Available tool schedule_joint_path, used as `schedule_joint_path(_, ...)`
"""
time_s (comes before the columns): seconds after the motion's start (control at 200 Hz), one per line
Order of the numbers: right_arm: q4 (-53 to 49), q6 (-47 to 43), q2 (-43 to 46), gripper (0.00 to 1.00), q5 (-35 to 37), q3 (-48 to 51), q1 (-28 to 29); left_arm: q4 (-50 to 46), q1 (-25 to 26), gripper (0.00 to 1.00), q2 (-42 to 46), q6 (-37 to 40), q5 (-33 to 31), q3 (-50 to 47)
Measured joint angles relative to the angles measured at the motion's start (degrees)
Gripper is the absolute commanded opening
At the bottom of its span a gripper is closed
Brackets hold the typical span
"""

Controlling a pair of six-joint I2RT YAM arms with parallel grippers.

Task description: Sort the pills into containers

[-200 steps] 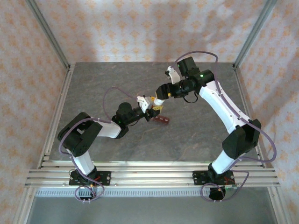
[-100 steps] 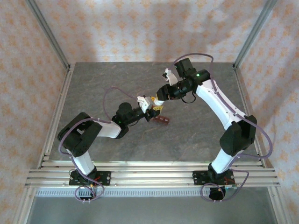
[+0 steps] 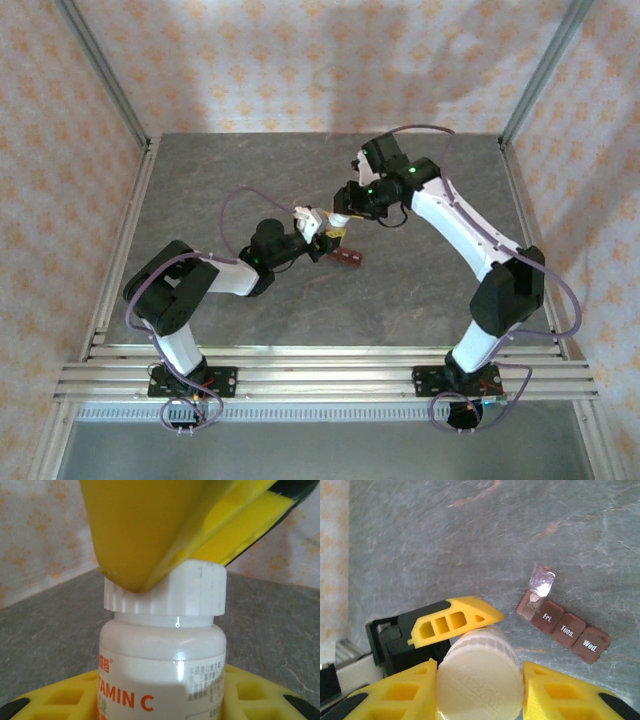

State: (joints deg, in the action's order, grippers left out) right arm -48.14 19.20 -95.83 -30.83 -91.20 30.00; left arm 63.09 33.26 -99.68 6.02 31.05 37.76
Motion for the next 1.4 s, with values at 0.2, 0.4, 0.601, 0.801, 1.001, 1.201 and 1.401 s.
schedule_joint_path(0.2,2.95,8.13,0.85,0.4,4.35,2.36,1.6,-0.76,-0.04,0.0,0.0,0.0,-0.61,-0.44)
schedule_joint_path(0.4,3.02,10.12,0.83,0.48,5.57,1.97,1.97,-0.66,-0.02,0.0,-0.02,0.0,-1.09,-0.46)
schedule_joint_path(0.601,1.55,10.25,-0.02,0.68,7.08,-2.27,1.7,3.82,0.31,0.0,0.0,0.04,0.04,-0.31)
schedule_joint_path(0.801,0.26,8.7,0.0,0.8,7.5,-8.22,-0.37,5.18,0.39,0.0,0.0,0.02,0.24,-0.31)
schedule_joint_path(1.001,-0.72,4.85,0.59,0.83,7.45,-9.09,-3.63,5.4,0.39,0.0,0.0,0.02,0.26,-0.31)
schedule_joint_path(1.201,-2.64,-4.26,0.72,0.83,6.93,-9.33,-5.31,5.38,0.39,0.0,0.0,0.07,0.59,-0.33)
schedule_joint_path(1.401,-5.9,-15.26,0.76,0.81,2.62,-9.97,-5.29,5.38,0.39,0.0,0.0,0.07,1.55,-0.31)
